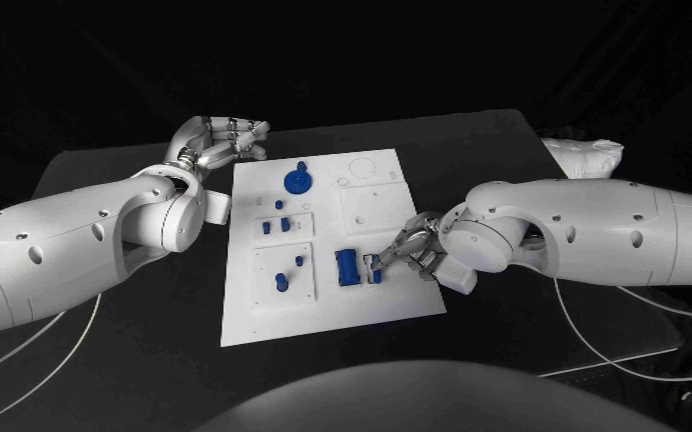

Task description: Assemble the parts on the task board

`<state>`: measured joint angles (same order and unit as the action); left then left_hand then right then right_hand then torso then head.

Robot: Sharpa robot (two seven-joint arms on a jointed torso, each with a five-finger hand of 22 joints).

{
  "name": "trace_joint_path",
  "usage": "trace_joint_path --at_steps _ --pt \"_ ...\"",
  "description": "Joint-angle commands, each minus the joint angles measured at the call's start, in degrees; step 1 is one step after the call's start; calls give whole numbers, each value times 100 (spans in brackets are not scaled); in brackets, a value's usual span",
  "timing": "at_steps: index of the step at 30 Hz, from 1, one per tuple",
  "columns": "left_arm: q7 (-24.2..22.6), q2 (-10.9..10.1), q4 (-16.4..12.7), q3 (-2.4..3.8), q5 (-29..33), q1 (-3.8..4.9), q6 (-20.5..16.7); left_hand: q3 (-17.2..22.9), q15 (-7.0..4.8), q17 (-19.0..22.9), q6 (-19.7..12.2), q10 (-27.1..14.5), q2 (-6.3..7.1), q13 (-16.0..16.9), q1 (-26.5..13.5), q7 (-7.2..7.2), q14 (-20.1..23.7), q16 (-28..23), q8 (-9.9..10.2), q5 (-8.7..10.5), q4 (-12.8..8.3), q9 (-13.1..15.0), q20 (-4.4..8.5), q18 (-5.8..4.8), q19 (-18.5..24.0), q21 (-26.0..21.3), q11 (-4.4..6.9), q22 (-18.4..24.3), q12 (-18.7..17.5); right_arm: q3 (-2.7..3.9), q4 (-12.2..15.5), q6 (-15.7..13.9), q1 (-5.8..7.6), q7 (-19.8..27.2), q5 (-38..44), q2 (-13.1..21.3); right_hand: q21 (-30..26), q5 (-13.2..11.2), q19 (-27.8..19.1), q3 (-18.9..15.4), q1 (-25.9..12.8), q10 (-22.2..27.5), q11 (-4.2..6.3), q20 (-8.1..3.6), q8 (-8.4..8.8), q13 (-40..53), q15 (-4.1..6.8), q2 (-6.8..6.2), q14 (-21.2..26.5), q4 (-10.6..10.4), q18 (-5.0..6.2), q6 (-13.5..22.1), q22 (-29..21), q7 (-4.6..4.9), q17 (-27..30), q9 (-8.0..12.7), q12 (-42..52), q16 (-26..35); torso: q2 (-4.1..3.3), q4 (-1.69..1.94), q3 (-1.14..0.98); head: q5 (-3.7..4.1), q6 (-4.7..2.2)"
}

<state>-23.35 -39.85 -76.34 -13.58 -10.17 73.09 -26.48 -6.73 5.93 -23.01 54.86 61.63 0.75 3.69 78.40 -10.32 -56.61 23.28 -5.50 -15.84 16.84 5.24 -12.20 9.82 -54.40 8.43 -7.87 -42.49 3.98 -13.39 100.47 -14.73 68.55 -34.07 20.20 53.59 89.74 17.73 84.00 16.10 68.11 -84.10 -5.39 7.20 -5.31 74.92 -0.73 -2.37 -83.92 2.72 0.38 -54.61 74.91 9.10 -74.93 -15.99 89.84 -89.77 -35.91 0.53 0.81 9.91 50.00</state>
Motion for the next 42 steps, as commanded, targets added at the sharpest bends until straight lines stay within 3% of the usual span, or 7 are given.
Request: trace_joint_path --at_steps 1,6,11,32,42 --pt "-30 8 -12 4 -24 4 87 -39 -17 8 -37 -37 -54 6 -19 -13 40 13 -34 -39 -9 7 -9 64 -30 -15 -4 10 25 -14 32 114 -23 12 101 -28 26 -9 600 -75 40 -590 77 -19 -135 1508 25 17 -608 -7 -38 -50 1509 -78 -1507 -51 16 -23 -2 -1 1 -2 0" --pt "-31 14 -7 4 -24 4 91 -39 -17 8 -37 -37 -54 6 -19 -13 40 13 -34 -39 -9 7 -9 64 -30 -15 -4 10 25 -14 39 94 -23 18 126 -27 26 -14 600 -231 108 -590 172 -112 -515 1508 114 73 -608 13 -38 -120 1509 -173 -1507 -287 16 -23 1 -1 -2 -3 0" --pt "-32 15 -3 4 -24 4 93 -39 -17 8 -37 -37 -54 6 -19 -13 40 13 -34 -39 -9 7 -9 64 -30 -15 -4 10 25 -14 53 89 -23 17 150 -26 26 -12 600 -361 137 -590 195 -150 -795 1508 150 115 -608 14 -38 37 1509 -196 -1507 -512 16 -23 1 -2 -3 -7 0" --pt "-29 31 8 4 -24 4 106 -39 -17 8 -37 -37 -54 6 -19 -13 40 13 -34 -39 -9 7 -9 64 -30 -15 -4 10 25 -14 105 -44 -23 68 484 -24 26 -1 600 -471 186 -590 201 -162 -1079 1508 158 168 -608 24 -38 401 1509 -204 -1507 -761 16 -23 1 1 -2 -1 0" --pt "-24 33 10 4 -24 4 113 -39 -17 8 -37 -37 -54 6 -19 -13 40 13 -34 -39 -9 7 -9 64 -30 -15 -4 10 25 -13 122 -118 -23 79 584 -23 26 0 600 -588 213 -590 219 -185 -1507 1508 176 202 -608 27 -38 862 1509 -224 -1507 -1091 16 -23 -2 2 0 -11 0"
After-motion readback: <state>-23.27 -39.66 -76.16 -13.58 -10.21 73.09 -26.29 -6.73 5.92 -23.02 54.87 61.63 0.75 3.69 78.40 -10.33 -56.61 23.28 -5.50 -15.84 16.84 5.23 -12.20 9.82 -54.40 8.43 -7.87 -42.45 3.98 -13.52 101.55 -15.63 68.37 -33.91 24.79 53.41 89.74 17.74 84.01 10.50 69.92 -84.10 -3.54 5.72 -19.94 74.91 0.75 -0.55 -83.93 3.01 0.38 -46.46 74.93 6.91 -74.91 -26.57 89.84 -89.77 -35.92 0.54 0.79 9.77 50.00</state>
